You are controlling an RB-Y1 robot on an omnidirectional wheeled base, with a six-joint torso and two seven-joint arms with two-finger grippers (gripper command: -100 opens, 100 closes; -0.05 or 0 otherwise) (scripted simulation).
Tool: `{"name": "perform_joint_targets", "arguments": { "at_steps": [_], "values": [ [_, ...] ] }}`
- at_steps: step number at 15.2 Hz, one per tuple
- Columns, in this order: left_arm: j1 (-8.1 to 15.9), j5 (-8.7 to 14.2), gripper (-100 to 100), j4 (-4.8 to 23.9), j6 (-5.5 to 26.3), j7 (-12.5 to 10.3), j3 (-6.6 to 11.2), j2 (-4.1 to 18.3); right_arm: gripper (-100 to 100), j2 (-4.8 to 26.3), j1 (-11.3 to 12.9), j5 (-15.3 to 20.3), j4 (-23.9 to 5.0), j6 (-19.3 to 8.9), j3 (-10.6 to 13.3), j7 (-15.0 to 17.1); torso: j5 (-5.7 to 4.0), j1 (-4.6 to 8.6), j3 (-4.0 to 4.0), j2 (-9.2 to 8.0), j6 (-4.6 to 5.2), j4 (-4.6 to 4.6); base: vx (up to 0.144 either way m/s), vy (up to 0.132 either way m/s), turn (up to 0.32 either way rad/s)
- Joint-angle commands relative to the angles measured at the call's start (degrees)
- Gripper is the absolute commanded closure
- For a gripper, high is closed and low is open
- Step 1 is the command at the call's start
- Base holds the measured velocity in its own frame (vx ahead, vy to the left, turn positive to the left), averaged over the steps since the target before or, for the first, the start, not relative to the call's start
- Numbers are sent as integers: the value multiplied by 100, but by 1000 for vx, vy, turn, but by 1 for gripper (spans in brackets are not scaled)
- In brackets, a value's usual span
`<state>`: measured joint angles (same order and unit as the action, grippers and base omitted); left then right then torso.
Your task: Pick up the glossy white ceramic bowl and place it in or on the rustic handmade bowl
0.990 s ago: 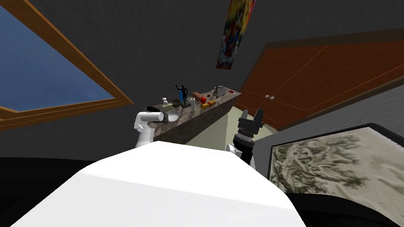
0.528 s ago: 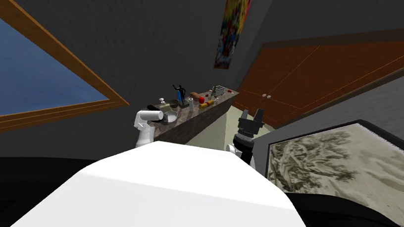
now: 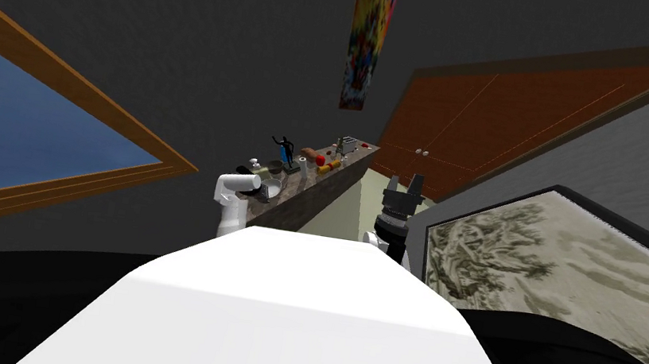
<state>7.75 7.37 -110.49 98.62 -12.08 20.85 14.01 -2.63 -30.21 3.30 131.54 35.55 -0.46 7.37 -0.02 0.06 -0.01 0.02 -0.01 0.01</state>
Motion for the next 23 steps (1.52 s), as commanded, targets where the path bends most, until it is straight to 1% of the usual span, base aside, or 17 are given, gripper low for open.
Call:
{"name": "perform_joint_targets", "arguments": {
  "at_steps": [1, 3, 4, 5, 6, 10, 11, 12, 13, 17, 18, 20, 21, 22, 23],
  "values": [
    [61, 2, -100, 41, 226, -42, 15, 22, 0, 0, 0, 0, 0, 0, 0, 0, 0, 0, 0, 0, 0, 0, 12, -9, -56],
    [115, 15, -100, 78, 400, -70, 38, 49, 0, 0, 0, 0, 0, 0, 0, 0, 0, 1, 0, 1, 1, 0, 14, -10, -71],
    [125, 17, -100, 85, 433, -75, 42, 53, 0, 0, 0, 0, 0, 0, 0, 0, 0, 0, 0, 1, 0, 0, 11, -8, -43],
    [106, 13, -100, 84, 342, -60, 33, 44, 0, 0, 0, 0, 0, 0, 0, 0, 0, 0, 0, 0, 0, 0, 6, -4, -13],
    [105, -2, -100, 235, 208, -55, 13, 30, 0, 0, 0, 0, 0, 0, 0, 0, 0, -1, 1, -1, -1, 0, 6, 1, 8],
    [93, -31, -100, 535, -117, -34, -29, -3, 0, 0, 0, 0, 0, 0, 0, 0, 2, -7, 1, -2, -1, 0, 7, 6, 11],
    [91, -36, -100, 585, -172, -30, -36, -8, 0, 0, 0, 0, 0, 0, 0, 0, 2, -7, 1, -2, -1, 0, 7, 7, 10],
    [88, -37, -100, 490, -69, -44, -34, -10, 0, 0, 0, 0, 0, 0, 0, 0, 2, -8, 1, -2, -1, 0, 0, 0, 0],
    [88, -38, 100, 506, -96, -42, -36, -11, 0, 0, 0, 0, 0, 0, 0, 0, 2, -7, 2, -3, -1, 0, 0, 0, 0],
    [86, -35, 100, 508, -90, -46, -34, -14, 0, 0, 0, 0, 0, 0, 0, 0, 0, -5, 2, -3, 1, -1, 0, 0, 0],
    [101, -12, 100, 335, 99, -48, -1, 19, 0, 0, 0, 0, 0, 0, 0, 0, -1, -5, 3, -4, 1, -3, -4, -5, -16],
    [105, -2, 100, 235, 208, -55, 13, 30, 0, 0, 0, 0, 0, 0, 0, 0, -6, 1, 9, -9, 3, -8, -8, -5, -16],
    [110, 8, 100, 135, 316, -62, 28, 40, 0, 0, 0, 0, 0, 0, 0, 0, -7, 3, 11, -12, 3, -10, -8, -5, -11],
    [112, 13, 100, 86, 370, -66, 35, 46, 0, 0, 0, 0, 0, 0, 0, 0, -8, 4, 12, -14, 3, -11, -8, -6, -8],
    [109, 11, 100, 167, 283, -59, 29, 41, 0, 0, 0, 0, 0, 0, 0, 0, -9, 5, 14, -16, 3, -12, 0, 0, 0]
  ]
}}
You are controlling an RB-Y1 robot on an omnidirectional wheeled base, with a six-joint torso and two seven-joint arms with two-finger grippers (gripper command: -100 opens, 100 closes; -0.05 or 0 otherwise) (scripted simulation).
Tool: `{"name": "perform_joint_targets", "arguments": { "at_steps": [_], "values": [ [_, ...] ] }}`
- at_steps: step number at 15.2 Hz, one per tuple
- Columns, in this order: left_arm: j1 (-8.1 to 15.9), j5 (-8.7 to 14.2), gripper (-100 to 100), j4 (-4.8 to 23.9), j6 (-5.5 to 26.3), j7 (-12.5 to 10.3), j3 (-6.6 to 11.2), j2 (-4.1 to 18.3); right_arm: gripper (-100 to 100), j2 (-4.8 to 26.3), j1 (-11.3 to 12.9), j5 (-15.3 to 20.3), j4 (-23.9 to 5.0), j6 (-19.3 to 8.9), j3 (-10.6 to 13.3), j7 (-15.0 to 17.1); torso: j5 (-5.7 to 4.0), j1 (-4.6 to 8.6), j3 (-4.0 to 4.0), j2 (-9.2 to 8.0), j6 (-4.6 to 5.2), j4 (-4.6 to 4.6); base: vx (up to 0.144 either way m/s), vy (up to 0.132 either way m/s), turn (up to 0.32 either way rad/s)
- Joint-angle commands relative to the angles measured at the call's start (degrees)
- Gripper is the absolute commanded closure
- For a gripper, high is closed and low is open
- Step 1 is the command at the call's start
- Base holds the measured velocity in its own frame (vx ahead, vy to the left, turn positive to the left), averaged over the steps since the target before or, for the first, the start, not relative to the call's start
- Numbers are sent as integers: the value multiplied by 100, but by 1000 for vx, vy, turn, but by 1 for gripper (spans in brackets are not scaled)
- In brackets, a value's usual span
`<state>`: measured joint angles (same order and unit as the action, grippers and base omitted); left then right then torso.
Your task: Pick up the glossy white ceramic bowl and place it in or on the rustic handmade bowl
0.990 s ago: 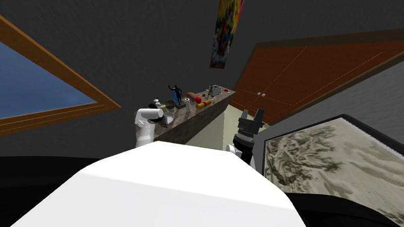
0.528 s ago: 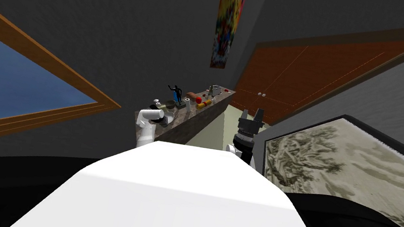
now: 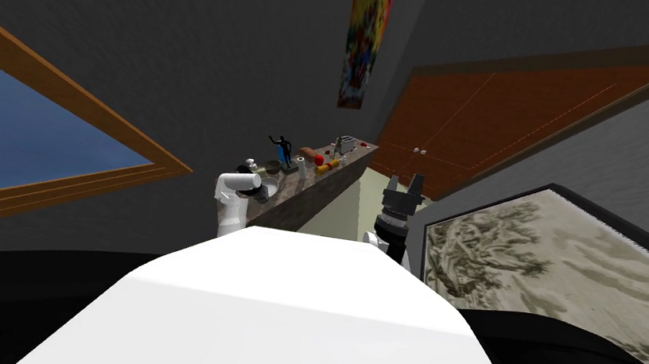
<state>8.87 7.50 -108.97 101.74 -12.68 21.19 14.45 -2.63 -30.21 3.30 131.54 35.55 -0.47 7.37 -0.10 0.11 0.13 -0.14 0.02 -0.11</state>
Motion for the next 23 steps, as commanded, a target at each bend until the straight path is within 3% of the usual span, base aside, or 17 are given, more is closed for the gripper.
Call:
{"name": "perform_joint_targets", "arguments": {
  "at_steps": [1, 4, 5, 7, 8, 12, 13, 14, 15, 16, 17, 18, 19, 20, 21, 22, 23],
  "values": [
    [55, 69, 100, 186, 5, 26, -81, 228, 0, 0, 0, 0, 0, 0, 0, 0, 0, 0, 0, 0, 0, 0, -25, 13, -22],
    [160, 206, 100, 505, -5, 105, -208, 600, 0, 0, 1, 0, 0, 0, 0, 0, 1, -27, 7, -14, -5, -2, -52, 52, -33],
    [160, 206, 100, 505, -5, 105, -208, 609, 0, 1, 1, 0, 0, 0, 0, 0, 3, -33, 8, -17, -4, -1, -55, 53, -15],
    [257, 339, 100, 788, -29, 202, -311, 907, 0, 1, 1, 0, 0, 0, 0, 0, 1, -30, 9, -17, -4, -1, -50, 36, -27],
    [257, 339, 100, 788, -29, 202, -311, 933, 0, 0, 1, 0, 0, 0, 0, 0, 0, -25, 9, -18, -3, -1, -45, 22, -26],
    [433, 596, 100, 1297, -100, 420, -479, 1478, 0, 0, 1, 0, 0, 0, 0, 0, -5, -15, 3, -9, 0, 2, -38, 17, -50],
    [433, 596, 100, 1297, -100, 420, -479, 1485, 0, 0, 1, 0, 0, 0, 0, 0, -7, -16, 2, -7, -1, 2, -32, 20, -41],
    [498, 695, 100, 1487, -135, 512, -537, 1681, 0, 0, 1, 0, 0, 0, 0, 0, -6, -16, 1, -6, 0, 4, -35, 24, -72],
    [498, 695, 100, 1487, -135, 512, -537, 1681, 0, 0, 1, 0, 0, 0, 0, 0, -7, -17, 0, -5, 1, 4, -30, 26, -54],
    [564, 800, 100, 1686, -175, 614, -595, 1880, 0, 0, 0, 0, 0, 0, 0, 0, -6, -17, -1, -3, 2, 4, -33, 26, -69],
    [564, 800, 100, 1686, -175, 614, -595, 1880, 0, 0, 1, 0, 0, 0, 0, 0, -7, -18, -2, -2, 3, 5, -31, 23, -62],
    [631, 912, 100, 1893, -219, 726, -653, 2082, 0, 0, 0, 0, 0, 0, 0, 0, -7, -17, -3, -1, 3, 5, -34, 23, -83],
    [631, 912, 100, 1893, -219, 726, -653, 2083, 0, 0, 1, 0, 0, 0, 0, 0, -9, -16, -3, 0, 6, 4, -32, 26, -68],
    [700, 1029, 100, 2105, -267, 849, -711, 2287, 0, 0, 1, 0, 0, 0, 0, 0, -8, -17, -4, 2, 6, 5, -28, 30, -95],
    [700, 1029, 100, 2105, -267, 849, -711, 2287, 0, 0, 1, 0, 0, 0, 0, 0, -8, -21, -5, 4, 6, 6, -25, 32, -72],
    [771, 1154, 100, 2321, -317, 981, -767, 2492, 0, 0, 0, 0, 0, 0, 0, 0, -8, -22, -6, 6, 6, 6, -28, 28, -94],
    [771, 1154, 100, 2321, -317, 981, -767, 2493, 0, 0, 1, 0, 0, 0, 0, 0, -10, -22, -7, 7, 8, 6, -26, 29, -72]
  ]
}}
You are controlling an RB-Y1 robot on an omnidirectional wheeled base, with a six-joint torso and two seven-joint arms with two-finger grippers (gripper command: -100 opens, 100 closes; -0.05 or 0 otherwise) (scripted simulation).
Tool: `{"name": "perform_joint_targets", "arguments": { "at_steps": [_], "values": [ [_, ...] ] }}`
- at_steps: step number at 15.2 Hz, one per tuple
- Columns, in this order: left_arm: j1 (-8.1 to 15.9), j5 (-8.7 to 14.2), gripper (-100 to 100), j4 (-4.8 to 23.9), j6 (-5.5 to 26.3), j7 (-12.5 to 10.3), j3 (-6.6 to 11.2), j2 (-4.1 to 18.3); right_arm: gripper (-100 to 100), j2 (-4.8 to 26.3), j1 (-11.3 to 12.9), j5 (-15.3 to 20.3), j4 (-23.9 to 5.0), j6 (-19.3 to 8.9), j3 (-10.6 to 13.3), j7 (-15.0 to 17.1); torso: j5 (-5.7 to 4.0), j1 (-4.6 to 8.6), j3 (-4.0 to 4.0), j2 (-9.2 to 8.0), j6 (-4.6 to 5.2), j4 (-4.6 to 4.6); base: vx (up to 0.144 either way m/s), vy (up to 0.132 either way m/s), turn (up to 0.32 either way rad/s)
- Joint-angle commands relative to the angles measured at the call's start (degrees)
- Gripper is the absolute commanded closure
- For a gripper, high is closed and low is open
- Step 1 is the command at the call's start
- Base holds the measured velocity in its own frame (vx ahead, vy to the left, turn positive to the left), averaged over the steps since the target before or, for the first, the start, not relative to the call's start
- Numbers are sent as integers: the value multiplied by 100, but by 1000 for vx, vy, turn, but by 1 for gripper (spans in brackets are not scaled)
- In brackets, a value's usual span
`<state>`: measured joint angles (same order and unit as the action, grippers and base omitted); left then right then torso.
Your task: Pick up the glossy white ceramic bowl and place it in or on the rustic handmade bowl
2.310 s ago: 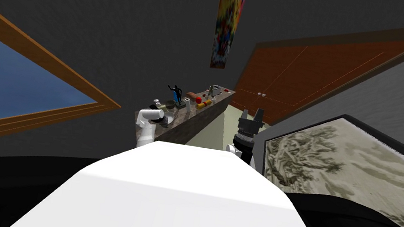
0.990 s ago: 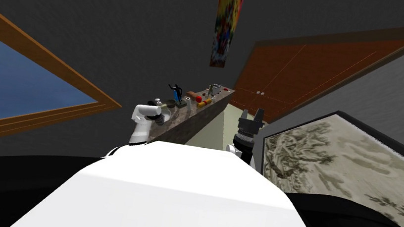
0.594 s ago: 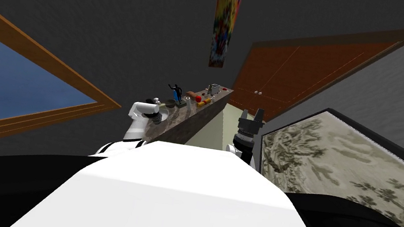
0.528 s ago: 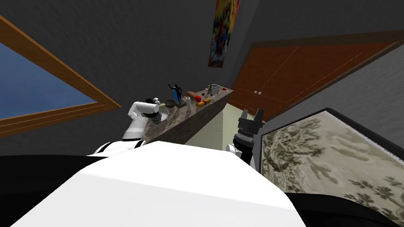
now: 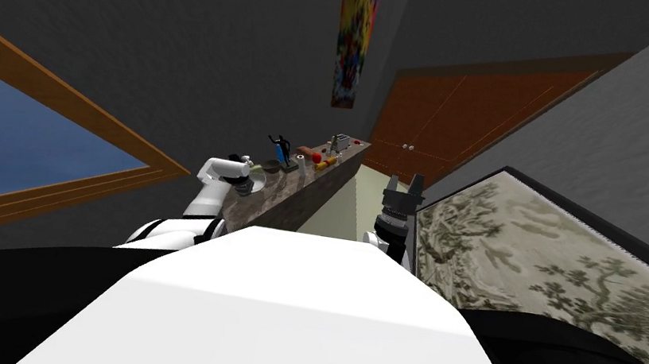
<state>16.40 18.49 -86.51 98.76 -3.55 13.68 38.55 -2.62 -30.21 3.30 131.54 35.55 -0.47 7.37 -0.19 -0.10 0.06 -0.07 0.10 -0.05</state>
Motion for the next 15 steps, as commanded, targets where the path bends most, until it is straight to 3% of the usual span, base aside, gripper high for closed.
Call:
{"name": "perform_joint_targets", "arguments": {
  "at_steps": [1, 2, 3, 4, 5, 6, 7, 8, 9, 10, 11, 12, 15],
  "values": [
    [90, 185, 100, 286, -70, 209, -71, 286, 0, 0, 0, 0, 0, 0, 0, 0, 0, 0, 0, 0, 0, 0, -27, 33, -104],
    [90, 185, 100, 292, -70, 209, -71, 288, 0, 0, 0, 0, 0, 0, 0, 0, -1, -1, 0, 1, 2, 0, -27, 35, -84],
    [163, 321, 100, 477, -120, 358, -123, 492, 0, 0, 0, 0, 0, 0, 0, 0, -1, -2, -1, 1, 2, 0, -32, 41, -97],
    [163, 321, 100, 509, -120, 358, -123, 492, 0, 0, 0, 0, 0, 0, 0, 0, -3, -4, 0, 2, 5, -2, -29, 43, -82],
    [238, 460, 100, 724, -170, 515, -172, 695, 0, 0, 0, 0, 0, 0, 0, 0, -3, -4, -1, 3, 5, -2, -21, 44, -109],
    [238, 460, 100, 724, -170, 515, -172, 695, 0, 0, 0, 0, 0, 0, 0, 0, -4, -5, -1, 5, 6, -2, -16, 44, -89],
    [314, 603, 100, 914, -219, 679, -218, 897, 0, 0, 0, 0, 0, 0, 0, 0, -3, -4, -2, 6, 6, -1, -13, 48, -103],
    [314, 603, 100, 935, -219, 679, -218, 897, 0, 0, 0, 0, 0, 0, 0, 0, -3, -6, -3, 7, 6, -1, -14, 49, -79],
    [390, 748, 100, 1094, -267, 848, -259, 1089, 0, 0, 0, 0, 0, 0, 0, 0, -3, -6, -3, 8, 6, -2, -15, 50, -117],
    [390, 748, 100, 1141, -267, 848, -259, 1098, 0, 0, 0, 0, 0, 0, 0, 0, -5, -8, -2, 9, 8, -3, -12, 53, -93],
    [467, 896, 100, 1339, -312, 1021, -296, 1296, 0, 0, 0, 0, 0, 0, 0, 0, -5, -7, -2, 9, 9, -4, -14, 62, -107],
    [467, 896, 100, 1339, -312, 1021, -296, 1296, 0, 0, 0, 0, 0, 0, 0, 0, -7, -10, -1, 10, 12, -7, -9, 64, -88],
    [621, 1198, 100, 1714, -394, 1378, -355, 1674, 0, 0, 0, 0, 0, 0, 0, 0, -7, -6, 0, 10, 16, -10, -5, 57, -119]
  ]
}}
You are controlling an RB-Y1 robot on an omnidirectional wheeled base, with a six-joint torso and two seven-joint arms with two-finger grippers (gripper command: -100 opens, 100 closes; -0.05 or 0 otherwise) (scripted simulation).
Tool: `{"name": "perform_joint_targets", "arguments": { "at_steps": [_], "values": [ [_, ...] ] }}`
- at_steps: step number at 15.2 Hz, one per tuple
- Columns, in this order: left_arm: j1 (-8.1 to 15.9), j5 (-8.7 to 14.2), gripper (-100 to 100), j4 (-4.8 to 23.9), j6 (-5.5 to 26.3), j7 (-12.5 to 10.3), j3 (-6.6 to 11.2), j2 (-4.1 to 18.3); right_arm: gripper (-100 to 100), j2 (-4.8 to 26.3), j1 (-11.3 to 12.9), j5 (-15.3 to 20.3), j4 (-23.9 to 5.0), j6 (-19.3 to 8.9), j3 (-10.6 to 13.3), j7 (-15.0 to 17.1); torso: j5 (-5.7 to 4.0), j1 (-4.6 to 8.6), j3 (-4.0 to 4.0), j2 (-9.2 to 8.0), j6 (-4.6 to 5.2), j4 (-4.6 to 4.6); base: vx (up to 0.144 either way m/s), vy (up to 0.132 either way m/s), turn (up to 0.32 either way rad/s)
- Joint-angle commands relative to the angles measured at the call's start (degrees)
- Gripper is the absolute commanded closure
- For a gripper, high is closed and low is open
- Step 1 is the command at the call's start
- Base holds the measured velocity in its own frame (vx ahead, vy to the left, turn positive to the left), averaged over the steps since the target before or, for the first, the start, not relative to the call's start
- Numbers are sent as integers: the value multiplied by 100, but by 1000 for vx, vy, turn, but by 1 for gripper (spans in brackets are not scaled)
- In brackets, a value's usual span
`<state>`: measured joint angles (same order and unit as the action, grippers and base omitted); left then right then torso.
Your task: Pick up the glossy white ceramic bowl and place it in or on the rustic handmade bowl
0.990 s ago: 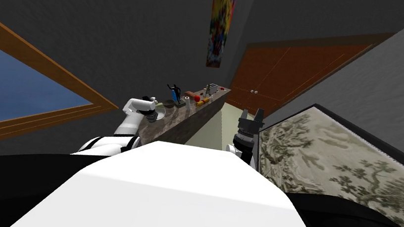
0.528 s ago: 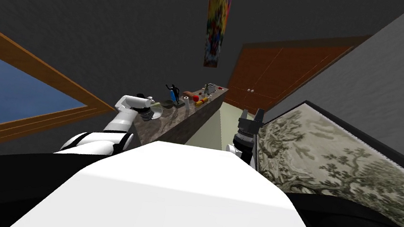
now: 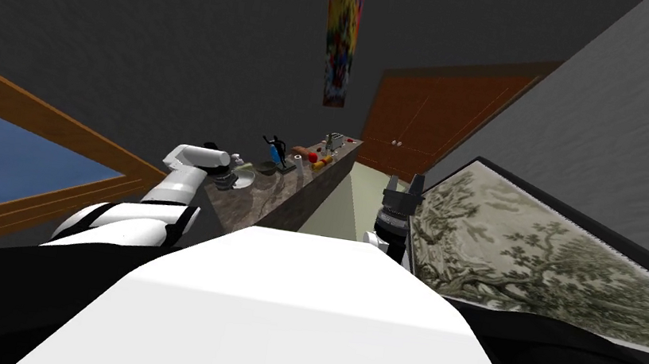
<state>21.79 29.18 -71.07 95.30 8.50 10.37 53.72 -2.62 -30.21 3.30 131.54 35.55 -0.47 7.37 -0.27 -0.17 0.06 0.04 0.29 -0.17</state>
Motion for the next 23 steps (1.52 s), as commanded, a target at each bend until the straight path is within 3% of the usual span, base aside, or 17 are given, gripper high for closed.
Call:
{"name": "perform_joint_targets", "arguments": {
  "at_steps": [1, 2, 3, 6, 7, 8, 9, 12, 13, 15, 18, 20, 21, 23],
  "values": [
    [82, 129, 100, 171, -48, 173, -24, 158, 0, 0, 0, 0, 0, 0, 0, 0, 0, 0, 0, 0, 0, 0, -1, 60, -120],
    [157, 280, 100, 346, -85, 355, -47, 336, 0, 0, 0, 0, 0, 0, 0, 0, 0, 1, 0, 1, 1, -1, 0, 62, -136],
    [157, 280, 100, 346, -85, 355, -47, 336, 0, 0, 0, 0, 0, 0, 0, 0, -2, 1, 2, 1, 4, -3, 1, 60, -111],
    [302, 576, 100, 670, -153, 713, -80, 669, 0, 0, 0, 0, 0, 0, 0, 0, -2, 5, 4, 0, 6, -6, 6, 60, -127],
    [302, 576, 100, 670, -153, 719, -80, 669, 0, 0, 0, 0, 0, 0, 0, 0, -4, 5, 5, -1, 9, -9, 1, 61, -128],
    [371, 720, 100, 818, -187, 897, -90, 819, 0, 0, 0, 0, 0, 0, 0, 0, -4, 6, 7, -3, 7, -10, 1, 67, -158],
    [371, 720, 100, 818, -187, 897, -90, 819, 0, 0, 0, 0, 0, 0, 0, 0, -5, 6, 8, -5, 11, -12, -4, 65, -115],
    [501, 996, 100, 1088, -255, 1242, -100, 1080, 0, 0, 0, 0, 0, 0, 0, 0, -7, 9, 10, -4, 15, -15, 2, 59, -136],
    [501, 996, 100, 1088, -255, 1242, -100, 1080, 0, 0, 0, 0, 0, 0, 0, 0, -7, 12, 11, -4, 17, -16, 5, 46, -130],
    [617, 1250, 100, 1322, -329, 1542, -96, 1284, 0, 0, 0, 0, 0, 0, 0, 0, -10, 19, 12, -4, 23, -19, 5, 48, -227],
    [669, 1368, 100, 1426, -367, 1719, -90, 1366, 0, 0, 0, 0, 0, 0, 0, 0, -13, 27, 13, -3, 29, -23, 10, 39, -161],
    [762, 1583, 100, 1604, -444, 2002, -68, 1491, 0, 0, -1, 0, 0, 0, 0, 0, -14, 35, 16, -6, 25, -25, 14, 21, -171],
    [762, 1583, 100, 1604, -444, 2002, -68, 1491, 0, 0, 0, 0, 0, 0, 0, 0, -15, 38, 16, -5, 32, -27, 17, 22, -169],
    [839, 1763, 100, 1741, -514, 2244, -40, 1571, 0, 0, 0, 0, 0, 0, 0, 0, -20, 44, 18, -3, 35, -31, 19, 21, -180]
  ]
}}
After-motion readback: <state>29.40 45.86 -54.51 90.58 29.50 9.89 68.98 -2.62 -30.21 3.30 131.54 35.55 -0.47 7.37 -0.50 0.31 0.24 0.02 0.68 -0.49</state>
